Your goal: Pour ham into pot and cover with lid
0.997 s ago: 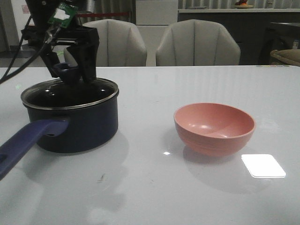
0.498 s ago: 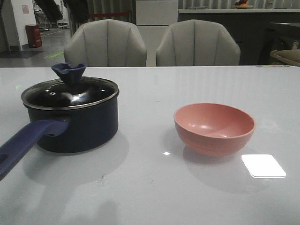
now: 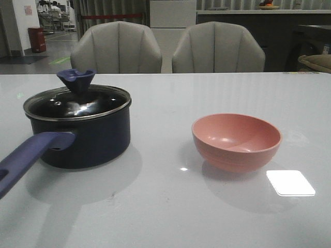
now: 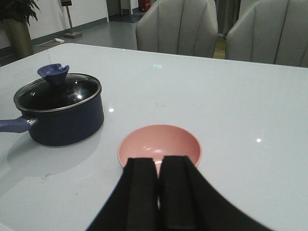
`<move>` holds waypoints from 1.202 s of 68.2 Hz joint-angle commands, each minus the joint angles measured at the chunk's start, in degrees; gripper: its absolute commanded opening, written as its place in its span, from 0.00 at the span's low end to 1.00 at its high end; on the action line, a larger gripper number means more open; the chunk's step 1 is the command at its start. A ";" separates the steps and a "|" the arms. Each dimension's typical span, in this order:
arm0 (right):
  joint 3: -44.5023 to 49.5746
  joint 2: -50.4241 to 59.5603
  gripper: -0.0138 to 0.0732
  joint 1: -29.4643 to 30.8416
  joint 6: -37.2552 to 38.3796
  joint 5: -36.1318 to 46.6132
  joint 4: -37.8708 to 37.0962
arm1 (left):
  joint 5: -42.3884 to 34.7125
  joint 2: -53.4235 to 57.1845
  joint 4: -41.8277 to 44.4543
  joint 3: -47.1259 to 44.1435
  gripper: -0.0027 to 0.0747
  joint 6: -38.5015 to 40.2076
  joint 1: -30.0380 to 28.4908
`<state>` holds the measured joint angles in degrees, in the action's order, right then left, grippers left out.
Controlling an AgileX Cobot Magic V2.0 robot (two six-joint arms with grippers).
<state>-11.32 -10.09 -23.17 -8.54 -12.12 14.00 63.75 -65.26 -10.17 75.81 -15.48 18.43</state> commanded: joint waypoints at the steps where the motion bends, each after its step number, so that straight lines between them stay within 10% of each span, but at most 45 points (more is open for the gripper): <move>1: -1.68 -0.61 0.34 0.09 -0.57 4.64 0.17 | -6.62 7.67 -0.62 -3.49 0.49 0.12 -0.02; 34: -1.68 -0.61 0.34 0.09 -0.57 4.64 0.17 | -17.94 40.04 -0.63 -30.66 0.17 0.12 -0.02; 82: -1.68 -0.61 0.34 0.09 -0.57 4.64 0.17 | -27.75 57.27 -0.94 -45.93 0.18 0.12 -0.02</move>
<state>-11.32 -10.09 -23.17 -8.54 -12.12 14.00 40.89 -7.22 -10.13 28.71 -15.48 18.43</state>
